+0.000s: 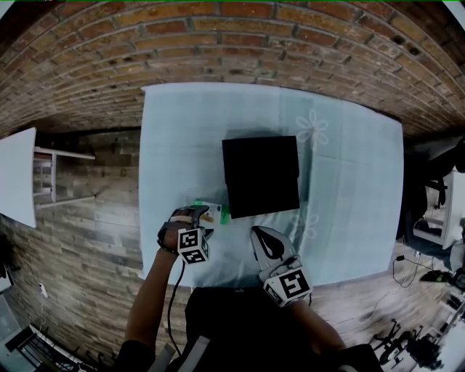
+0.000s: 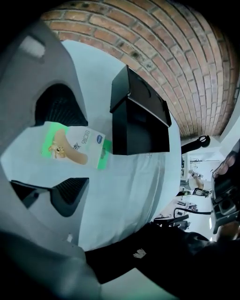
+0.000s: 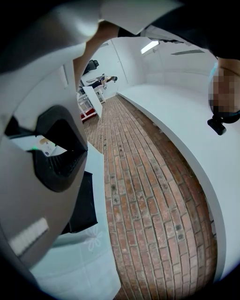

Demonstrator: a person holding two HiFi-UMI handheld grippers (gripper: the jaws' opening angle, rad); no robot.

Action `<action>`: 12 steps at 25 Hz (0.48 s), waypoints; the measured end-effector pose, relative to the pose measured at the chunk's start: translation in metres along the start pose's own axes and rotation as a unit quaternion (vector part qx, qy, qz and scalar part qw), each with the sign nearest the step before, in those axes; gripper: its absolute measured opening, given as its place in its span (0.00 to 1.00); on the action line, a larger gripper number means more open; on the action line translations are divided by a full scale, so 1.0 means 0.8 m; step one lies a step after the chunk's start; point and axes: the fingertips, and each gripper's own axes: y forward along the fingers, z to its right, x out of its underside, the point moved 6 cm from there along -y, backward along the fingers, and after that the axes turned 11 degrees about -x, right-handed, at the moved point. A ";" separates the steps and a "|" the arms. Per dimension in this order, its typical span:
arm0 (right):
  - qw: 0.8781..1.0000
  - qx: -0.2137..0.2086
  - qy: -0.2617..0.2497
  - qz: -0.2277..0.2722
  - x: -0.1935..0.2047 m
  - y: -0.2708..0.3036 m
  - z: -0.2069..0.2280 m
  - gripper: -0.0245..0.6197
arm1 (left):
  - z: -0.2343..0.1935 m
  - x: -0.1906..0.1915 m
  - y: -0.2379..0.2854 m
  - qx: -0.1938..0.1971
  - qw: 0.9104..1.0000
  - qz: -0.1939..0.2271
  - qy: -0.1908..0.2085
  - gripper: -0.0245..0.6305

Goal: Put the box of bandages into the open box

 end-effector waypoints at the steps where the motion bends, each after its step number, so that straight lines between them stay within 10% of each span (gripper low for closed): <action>1: 1.000 0.000 0.001 -0.001 0.000 0.000 0.001 0.04 | -0.001 0.000 0.003 0.004 1.000 -0.004 0.009 0.58; 12: 1.000 0.000 0.008 -0.008 0.005 0.002 0.005 0.04 | -0.011 0.006 0.026 0.037 0.999 -0.027 0.023 0.58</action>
